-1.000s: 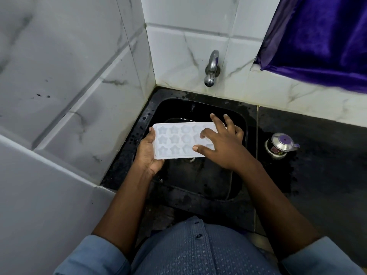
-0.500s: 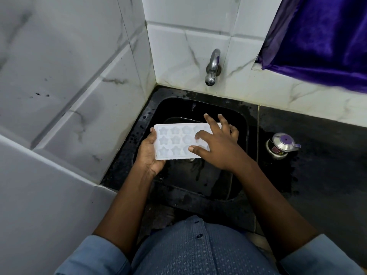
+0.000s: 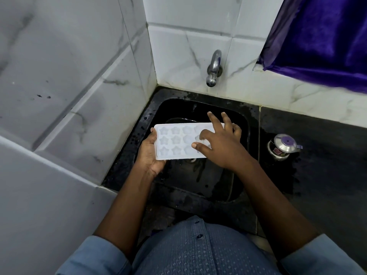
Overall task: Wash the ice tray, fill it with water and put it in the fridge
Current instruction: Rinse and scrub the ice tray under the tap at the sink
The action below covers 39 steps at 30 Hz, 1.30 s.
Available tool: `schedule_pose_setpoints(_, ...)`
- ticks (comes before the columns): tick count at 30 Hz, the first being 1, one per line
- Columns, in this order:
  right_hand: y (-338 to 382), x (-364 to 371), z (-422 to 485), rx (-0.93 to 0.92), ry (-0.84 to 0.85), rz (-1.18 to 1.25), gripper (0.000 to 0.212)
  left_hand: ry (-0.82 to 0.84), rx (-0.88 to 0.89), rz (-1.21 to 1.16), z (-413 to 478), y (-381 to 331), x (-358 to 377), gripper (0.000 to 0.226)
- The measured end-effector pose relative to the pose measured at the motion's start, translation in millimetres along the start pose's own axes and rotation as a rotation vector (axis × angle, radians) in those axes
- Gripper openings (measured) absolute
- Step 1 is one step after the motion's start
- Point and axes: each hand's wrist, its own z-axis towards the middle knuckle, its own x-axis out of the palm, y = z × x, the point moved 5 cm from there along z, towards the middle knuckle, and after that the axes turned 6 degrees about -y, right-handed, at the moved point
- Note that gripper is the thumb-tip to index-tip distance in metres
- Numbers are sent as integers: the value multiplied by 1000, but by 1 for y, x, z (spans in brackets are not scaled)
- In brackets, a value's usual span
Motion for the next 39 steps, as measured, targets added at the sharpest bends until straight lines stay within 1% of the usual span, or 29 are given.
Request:
schedule_pose_setpoints(5,4,1,-1,-46,35,24,52,3,-19,11,0,3,2,68)
schedule_pose_setpoints(10,-4,-2,3,-17,-4,6,47,3,-9,5,0,1,3,64)
schedule_pose_setpoints(14,0,2,2,-62,46,19,53,-5,-12,-4,0,1,4,62)
schedule_pose_setpoints(19,-4,-2,0,-30,17,29,50,-45,14,5,0,-5,2,60)
schedule_pose_setpoints(22,-4,-5,-3,-33,13,109,63,-33,13,0,0,-8,3,66)
schedule_pose_setpoints(24,-10,-11,-3,-5,-34,114,66,-6,9,-13,-1,-9,3,65)
schedule_pose_setpoints(27,-23,-15,-1,43,-49,52,58,-11,22,-10,-1,-13,-2,59)
schedule_pose_setpoints(29,-29,-13,-3,49,-35,34,58,-23,29,9,-1,-14,-5,55)
schedule_pose_setpoints(34,-23,-4,-8,3,9,85,65,-9,13,19,-3,-11,-1,57)
schedule_pose_setpoints(39,-30,-5,-2,48,-27,31,57,4,-6,11,-3,-9,0,57)
